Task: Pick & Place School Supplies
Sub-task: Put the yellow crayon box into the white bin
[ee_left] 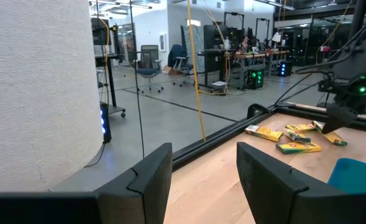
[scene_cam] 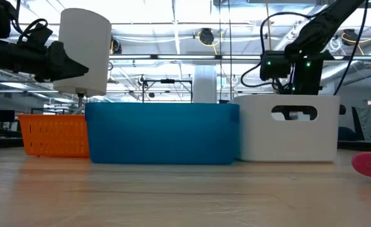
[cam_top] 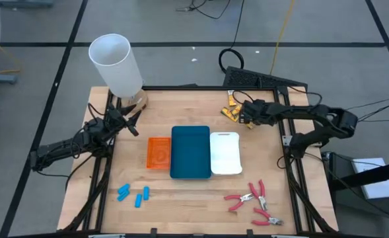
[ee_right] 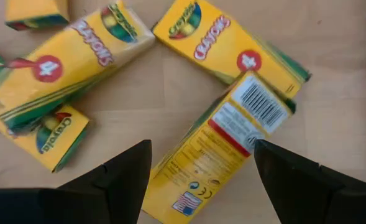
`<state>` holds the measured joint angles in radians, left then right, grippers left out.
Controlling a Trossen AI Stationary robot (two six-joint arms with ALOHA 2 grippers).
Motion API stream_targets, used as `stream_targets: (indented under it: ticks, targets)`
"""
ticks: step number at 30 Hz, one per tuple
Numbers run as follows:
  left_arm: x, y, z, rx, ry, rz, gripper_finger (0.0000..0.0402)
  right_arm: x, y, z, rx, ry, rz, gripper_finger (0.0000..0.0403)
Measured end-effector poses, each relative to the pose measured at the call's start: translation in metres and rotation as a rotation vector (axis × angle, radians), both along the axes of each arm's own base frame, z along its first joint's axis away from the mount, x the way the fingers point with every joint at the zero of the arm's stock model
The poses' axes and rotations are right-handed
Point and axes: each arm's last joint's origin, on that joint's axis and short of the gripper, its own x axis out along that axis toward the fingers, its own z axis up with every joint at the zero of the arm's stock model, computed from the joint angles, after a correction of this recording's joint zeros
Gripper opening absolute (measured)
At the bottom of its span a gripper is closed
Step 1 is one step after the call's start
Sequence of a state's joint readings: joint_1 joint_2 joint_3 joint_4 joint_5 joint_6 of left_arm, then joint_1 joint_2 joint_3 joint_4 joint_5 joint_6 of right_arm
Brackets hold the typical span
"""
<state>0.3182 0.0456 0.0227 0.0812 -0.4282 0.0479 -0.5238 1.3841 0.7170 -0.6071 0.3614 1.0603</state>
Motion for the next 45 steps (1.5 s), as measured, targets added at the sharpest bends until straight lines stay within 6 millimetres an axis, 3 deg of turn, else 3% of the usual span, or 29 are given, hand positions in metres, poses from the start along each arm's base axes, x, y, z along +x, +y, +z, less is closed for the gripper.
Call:
stream_targets:
  ticks: [19, 37, 45]
  targets:
    - [0.000, 0.000, 0.000, 0.000, 0.000, 0.000, 0.0182, 0.010, -0.005, -0.021, 0.039, 0.034, 0.028, 0.0275]
    - [0.000, 0.000, 0.000, 0.000, 0.000, 0.000, 0.0182, 0.011, -0.006, -0.021, 0.014, 0.053, 0.073, 0.0183]
    - [0.000, 0.000, 0.000, 0.000, 0.000, 0.000, 0.0182, 0.011, -0.006, -0.021, 0.011, 0.067, 0.101, 0.0165]
